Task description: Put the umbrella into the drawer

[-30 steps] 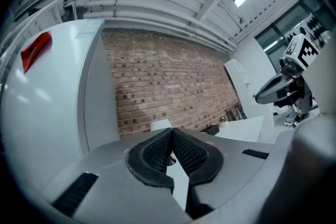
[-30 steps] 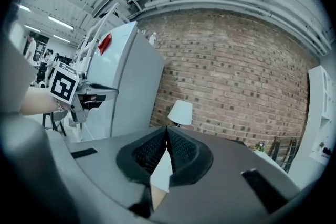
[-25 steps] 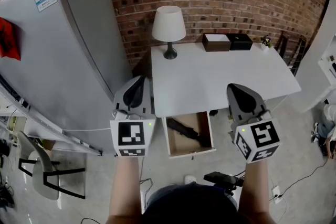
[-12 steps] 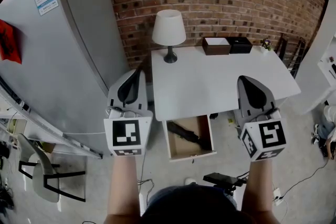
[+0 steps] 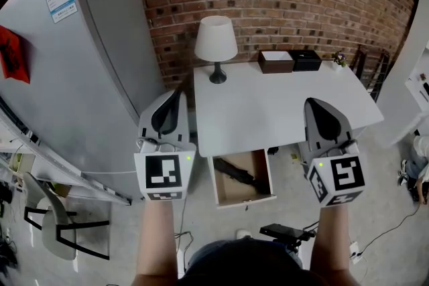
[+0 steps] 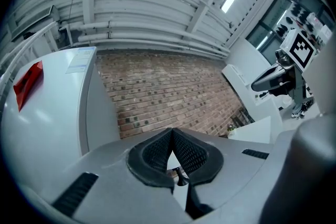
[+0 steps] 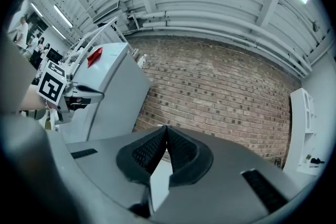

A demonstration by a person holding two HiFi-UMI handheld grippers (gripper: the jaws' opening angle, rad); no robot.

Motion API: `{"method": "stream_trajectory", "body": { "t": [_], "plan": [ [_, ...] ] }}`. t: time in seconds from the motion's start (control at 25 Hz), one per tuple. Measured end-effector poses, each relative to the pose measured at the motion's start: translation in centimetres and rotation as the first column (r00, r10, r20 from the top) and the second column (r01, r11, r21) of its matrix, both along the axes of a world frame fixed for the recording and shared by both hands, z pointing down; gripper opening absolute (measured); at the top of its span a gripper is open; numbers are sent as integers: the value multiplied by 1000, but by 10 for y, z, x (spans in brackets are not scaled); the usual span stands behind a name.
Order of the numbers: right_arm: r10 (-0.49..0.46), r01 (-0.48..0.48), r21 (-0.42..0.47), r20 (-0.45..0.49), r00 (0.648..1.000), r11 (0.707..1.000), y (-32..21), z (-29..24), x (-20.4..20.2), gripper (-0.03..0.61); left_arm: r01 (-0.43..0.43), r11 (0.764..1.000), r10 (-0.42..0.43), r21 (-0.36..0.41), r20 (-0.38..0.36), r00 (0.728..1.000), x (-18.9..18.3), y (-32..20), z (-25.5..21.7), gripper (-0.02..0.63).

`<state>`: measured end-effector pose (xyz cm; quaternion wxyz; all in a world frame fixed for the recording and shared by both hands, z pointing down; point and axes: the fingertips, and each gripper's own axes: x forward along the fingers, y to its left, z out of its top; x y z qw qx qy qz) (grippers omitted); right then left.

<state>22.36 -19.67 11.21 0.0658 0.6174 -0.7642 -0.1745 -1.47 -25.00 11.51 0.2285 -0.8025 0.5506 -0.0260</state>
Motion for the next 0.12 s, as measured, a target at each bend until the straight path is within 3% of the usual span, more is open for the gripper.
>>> {"method": "stream_trajectory", "body": {
  "t": [0.12],
  "plan": [
    [-1, 1, 2, -6, 1000, 1000, 2, -1, -1, 0, 7, 1000, -7, -6, 3, 1000, -2, 1, 0, 1]
  ]
}}
